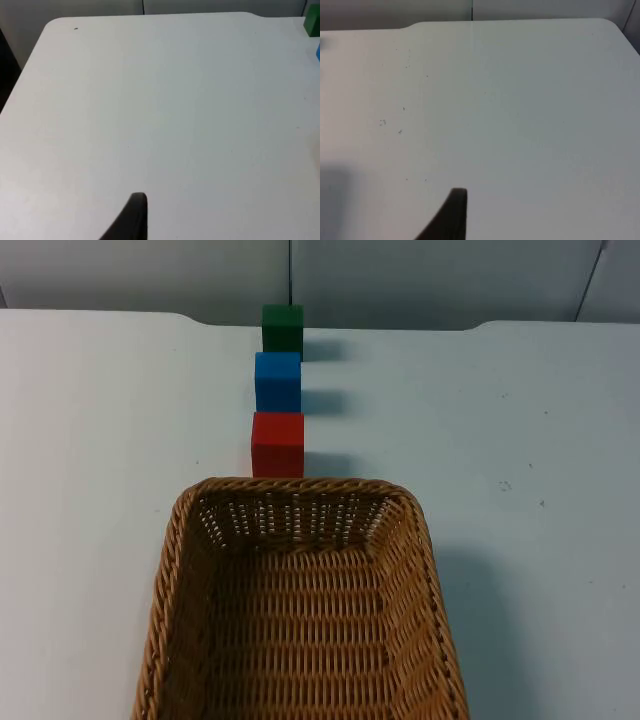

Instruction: Pick up the basket with the left hand and place the blue cube into the basket with the right hand.

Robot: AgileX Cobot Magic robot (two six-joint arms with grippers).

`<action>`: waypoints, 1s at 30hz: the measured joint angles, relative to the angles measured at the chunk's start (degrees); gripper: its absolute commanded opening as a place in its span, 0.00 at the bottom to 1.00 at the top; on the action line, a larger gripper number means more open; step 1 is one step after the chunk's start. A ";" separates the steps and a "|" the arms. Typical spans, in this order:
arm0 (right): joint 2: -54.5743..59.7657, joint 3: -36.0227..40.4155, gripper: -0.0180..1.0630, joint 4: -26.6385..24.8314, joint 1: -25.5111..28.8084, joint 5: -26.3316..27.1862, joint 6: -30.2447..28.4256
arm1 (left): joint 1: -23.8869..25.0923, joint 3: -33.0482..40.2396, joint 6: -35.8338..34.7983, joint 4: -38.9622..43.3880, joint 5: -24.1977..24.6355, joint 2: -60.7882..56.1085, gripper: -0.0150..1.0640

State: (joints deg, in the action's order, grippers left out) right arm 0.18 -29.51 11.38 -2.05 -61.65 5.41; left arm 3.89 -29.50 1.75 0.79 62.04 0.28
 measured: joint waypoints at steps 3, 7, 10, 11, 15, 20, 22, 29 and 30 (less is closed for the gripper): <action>0.00 0.00 0.98 0.00 0.00 0.00 0.00 | 0.00 0.00 0.00 -0.79 0.00 0.00 0.99; 0.00 0.00 0.98 0.00 0.00 0.00 0.00 | 0.00 0.00 0.47 -3.63 0.00 0.00 0.99; 0.00 0.00 0.98 0.00 0.00 0.00 0.00 | 0.00 0.00 1.74 -6.45 0.00 0.00 0.99; 0.00 0.00 0.98 0.00 0.00 0.00 0.00 | 0.00 0.00 2.10 -7.46 0.00 0.00 0.99; 0.00 0.00 0.98 0.00 0.00 0.00 0.00 | 0.00 0.00 2.33 -10.45 -0.10 2.25 0.99; 0.00 0.00 0.98 0.00 0.00 0.00 0.00 | 0.00 -1.39 2.43 -12.67 -0.66 7.50 0.99; 0.00 0.00 0.98 0.00 0.00 0.00 0.00 | 0.00 -1.95 2.43 -13.05 -1.30 8.97 0.99; 0.00 0.00 0.98 0.00 0.00 0.00 0.00 | 0.00 -4.89 5.52 -17.37 -7.30 18.74 0.99; 0.00 0.00 0.98 0.00 0.00 0.00 0.00 | 0.00 -5.25 6.29 -18.42 -7.99 20.58 0.99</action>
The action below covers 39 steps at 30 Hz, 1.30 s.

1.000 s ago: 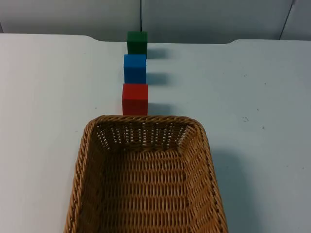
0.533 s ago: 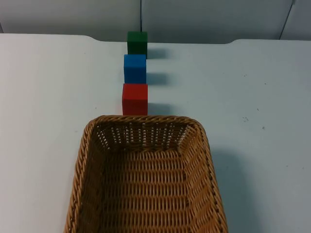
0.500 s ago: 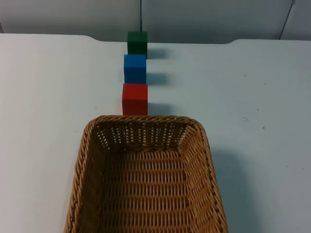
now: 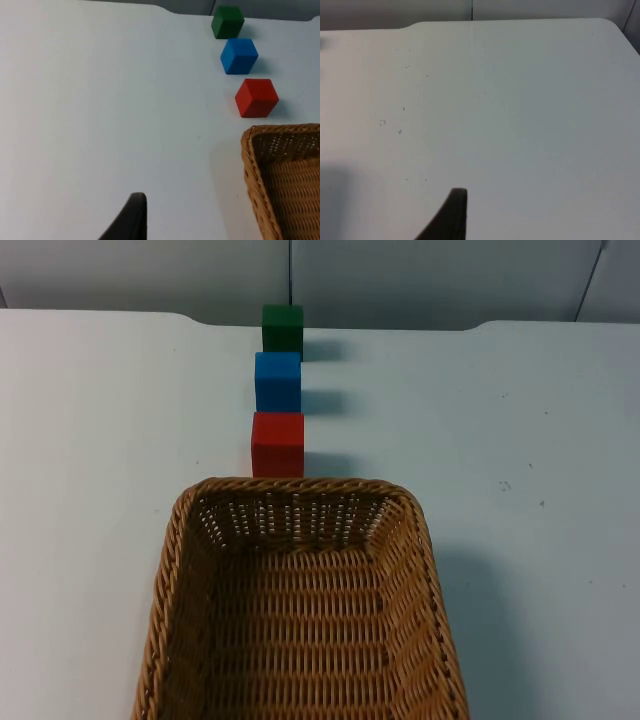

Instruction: Pick up the basket with the left hand and place the blue cube into the basket with the right hand.

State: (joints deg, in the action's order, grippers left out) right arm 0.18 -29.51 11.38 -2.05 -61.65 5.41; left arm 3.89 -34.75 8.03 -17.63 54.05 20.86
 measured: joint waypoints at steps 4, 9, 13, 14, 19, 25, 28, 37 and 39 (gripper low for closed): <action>0.00 0.00 0.98 0.00 0.00 0.00 0.00 | 0.00 -0.12 3.96 -5.13 -1.03 5.91 0.99; 0.00 0.00 0.98 0.00 0.00 0.00 0.00 | 0.00 -0.12 12.52 -15.21 -1.26 16.63 0.99; 0.00 0.00 0.98 0.00 0.00 0.00 0.00 | 0.00 -0.12 16.51 -19.36 -1.35 23.13 0.99; 0.00 0.00 0.98 0.00 0.00 0.00 0.00 | 0.00 -0.12 17.46 -19.98 -1.38 25.27 0.99; 0.00 0.00 0.98 0.00 0.00 0.00 0.00 | -0.09 -0.12 20.13 -21.46 -1.48 32.93 0.99; 0.00 0.00 0.98 0.00 0.00 0.00 0.02 | -4.61 -0.12 21.57 -23.04 -2.94 40.60 0.99; 0.00 0.00 0.98 0.12 0.00 0.00 0.34 | -9.74 1.86 21.68 -24.69 -7.58 44.81 0.99; 0.00 0.00 0.98 0.35 0.00 0.00 0.47 | -17.17 6.78 21.68 -26.16 -16.69 54.33 0.99; 0.00 0.00 0.98 0.48 0.00 0.00 0.47 | -17.17 6.78 21.76 -26.84 -17.32 56.97 0.99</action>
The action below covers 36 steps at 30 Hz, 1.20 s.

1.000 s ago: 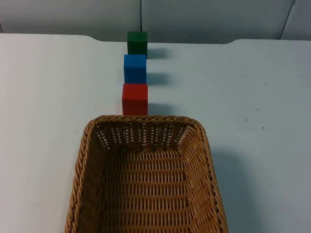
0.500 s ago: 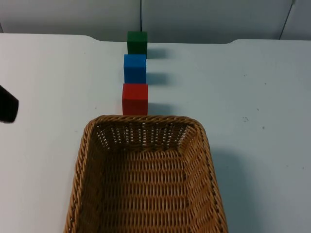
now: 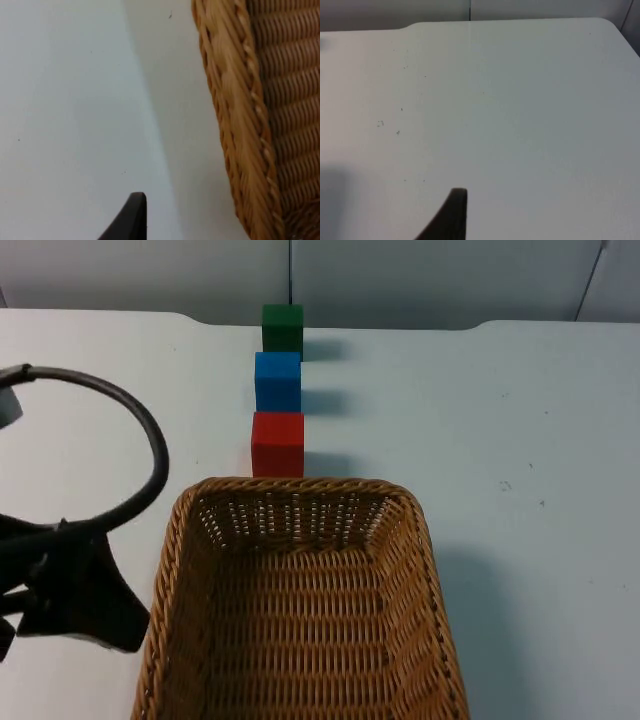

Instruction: Pick up the basket with the left hand and place the blue cube into the basket with the right hand.

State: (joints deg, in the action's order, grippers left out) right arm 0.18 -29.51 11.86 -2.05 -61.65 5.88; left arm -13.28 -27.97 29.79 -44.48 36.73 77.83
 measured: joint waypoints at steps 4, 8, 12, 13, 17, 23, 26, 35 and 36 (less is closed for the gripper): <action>0.00 0.00 0.98 0.00 0.00 0.00 0.00 | -0.23 0.34 0.78 -0.92 -1.08 3.23 0.99; 0.00 0.00 0.98 0.00 0.00 0.00 0.00 | -2.34 0.58 1.19 -1.74 -2.28 5.83 0.99; 0.00 0.00 0.98 0.00 0.00 0.00 0.00 | -6.54 0.58 1.44 -3.85 -5.08 8.00 0.99; 0.00 0.00 0.98 0.00 0.00 0.00 0.00 | -8.00 0.58 1.44 -4.69 -6.56 8.68 0.99; 0.00 0.00 0.98 0.00 0.00 0.00 0.00 | -10.95 0.58 1.57 -7.41 -10.44 10.28 0.99; 0.00 0.00 0.98 0.00 0.00 0.00 0.03 | -12.14 0.58 1.96 -9.12 -12.92 13.93 0.99; 0.00 0.00 0.98 0.00 0.00 0.00 0.03 | -12.14 0.58 3.07 -10.91 -14.68 14.97 0.99; 0.00 0.00 0.98 0.00 0.00 0.00 0.14 | -12.14 0.58 11.38 -19.91 -16.52 17.48 0.99; 0.00 0.00 0.98 0.00 0.00 0.00 0.14 | -12.14 0.58 11.38 -19.91 -16.52 17.48 0.99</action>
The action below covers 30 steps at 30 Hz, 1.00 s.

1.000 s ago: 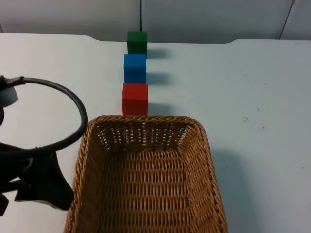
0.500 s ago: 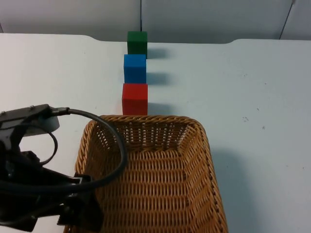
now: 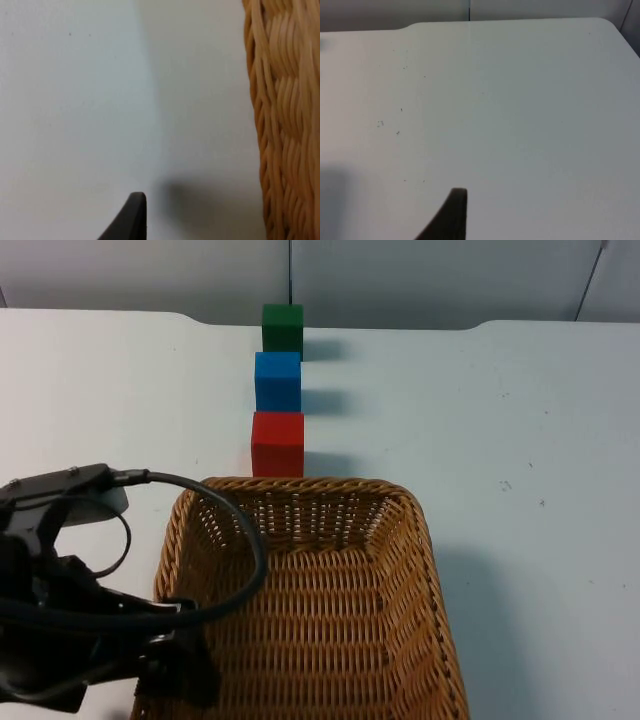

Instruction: Pick up the basket with the left hand and place the blue cube into the basket with the right hand.

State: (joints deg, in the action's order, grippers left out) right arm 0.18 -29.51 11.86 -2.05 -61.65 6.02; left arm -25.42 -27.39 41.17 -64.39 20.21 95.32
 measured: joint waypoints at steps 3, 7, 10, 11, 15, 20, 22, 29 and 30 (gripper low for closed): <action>0.00 0.00 0.98 0.00 0.00 0.00 0.00 | 0.00 0.00 3.14 -3.65 -0.71 0.67 0.99; 0.00 0.00 0.98 0.00 0.00 0.00 0.00 | 0.00 0.00 4.90 -5.16 -0.71 0.78 0.99; 0.00 0.00 0.98 0.00 0.00 0.00 0.00 | 0.00 0.00 5.13 -5.41 -0.71 0.78 0.95; 0.00 0.00 0.98 0.00 0.00 0.00 0.00 | 0.00 0.00 5.13 -5.54 -0.71 0.78 0.93; 0.00 0.00 0.98 0.00 0.00 0.00 0.00 | 0.00 0.00 5.13 -6.00 -0.56 0.78 0.74; 0.00 0.00 0.98 0.00 0.00 0.00 0.00 | 0.00 0.00 4.29 -6.58 0.06 0.78 0.55; 0.00 0.00 0.98 0.00 0.00 0.00 0.00 | 0.00 0.00 3.79 -6.58 0.06 0.78 0.42; 0.00 0.00 0.98 0.00 0.00 0.00 0.00 | 0.00 -0.10 2.71 -7.64 1.11 0.78 0.09; 0.00 0.00 0.98 0.00 0.00 0.00 0.00 | 0.00 -0.10 2.10 -7.89 1.16 0.78 0.02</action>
State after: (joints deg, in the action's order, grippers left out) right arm 0.18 -29.51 11.86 -2.05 -61.65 6.02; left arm -25.42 -27.49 43.27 -72.28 21.37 96.09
